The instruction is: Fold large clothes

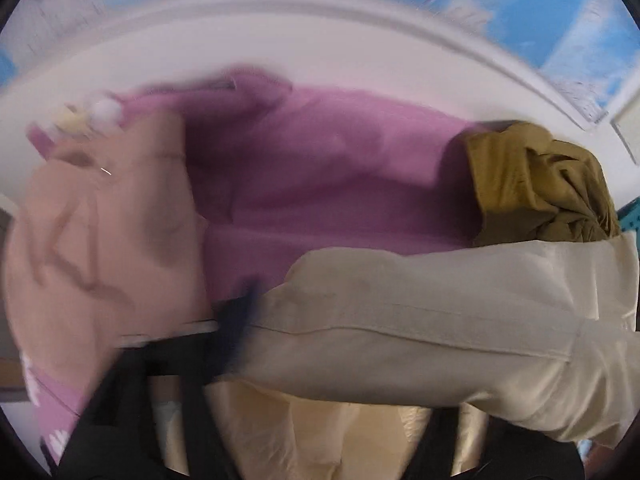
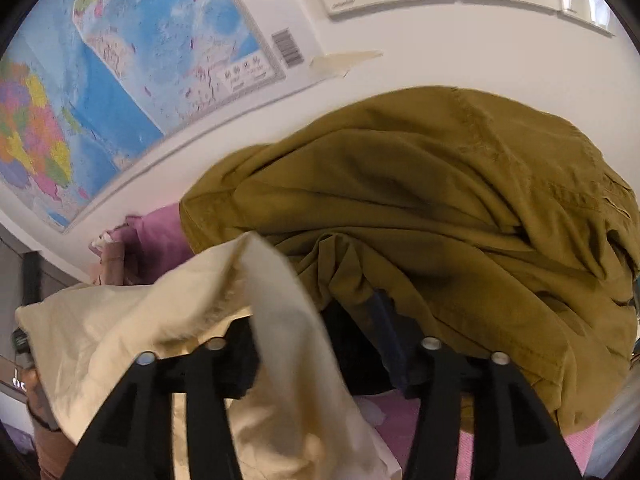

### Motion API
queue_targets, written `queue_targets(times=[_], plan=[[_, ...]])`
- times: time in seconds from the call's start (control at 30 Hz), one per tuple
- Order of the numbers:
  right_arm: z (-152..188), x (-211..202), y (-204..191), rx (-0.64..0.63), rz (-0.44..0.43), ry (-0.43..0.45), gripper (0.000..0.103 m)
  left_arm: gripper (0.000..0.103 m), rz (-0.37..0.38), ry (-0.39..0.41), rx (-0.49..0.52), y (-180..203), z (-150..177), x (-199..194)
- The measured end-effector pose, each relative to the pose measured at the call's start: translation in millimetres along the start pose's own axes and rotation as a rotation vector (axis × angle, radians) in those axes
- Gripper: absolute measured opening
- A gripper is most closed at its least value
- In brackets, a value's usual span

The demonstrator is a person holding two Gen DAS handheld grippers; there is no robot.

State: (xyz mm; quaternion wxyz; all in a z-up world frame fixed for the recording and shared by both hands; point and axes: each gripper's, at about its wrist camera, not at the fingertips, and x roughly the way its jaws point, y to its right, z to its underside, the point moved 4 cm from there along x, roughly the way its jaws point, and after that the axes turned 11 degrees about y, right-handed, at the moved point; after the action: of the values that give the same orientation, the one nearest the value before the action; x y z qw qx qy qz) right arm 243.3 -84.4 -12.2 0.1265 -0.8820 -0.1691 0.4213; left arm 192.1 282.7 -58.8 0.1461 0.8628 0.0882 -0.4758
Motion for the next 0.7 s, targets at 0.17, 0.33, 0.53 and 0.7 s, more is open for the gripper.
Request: queue_targets(times=[0.17, 0.33, 0.53, 0.7], plan=[[6.2, -71.8, -13.2, -0.063, -0.031, 0.107, 0.077, 0.084, 0.129, 0.015, -0.120, -36.6, 3.9, -14.2], [80.9, -154.7, -51.0, -0.239, -0.175, 0.123, 0.085, 0.089, 0.254, 0.187, 0.052, -30.6, 39.2, -85.4], [211.1, -151.6, -74.0, -0.304, -0.209, -0.081, 0.084, 0.092, 0.364, 0.222, 0.328, 23.1, 104.6, -122.2], [234.5, -134.1, -73.1, -0.322, -0.160, -0.103, 0.015, 0.092, 0.372, 0.247, 0.379, 45.4, 128.2, -128.0]])
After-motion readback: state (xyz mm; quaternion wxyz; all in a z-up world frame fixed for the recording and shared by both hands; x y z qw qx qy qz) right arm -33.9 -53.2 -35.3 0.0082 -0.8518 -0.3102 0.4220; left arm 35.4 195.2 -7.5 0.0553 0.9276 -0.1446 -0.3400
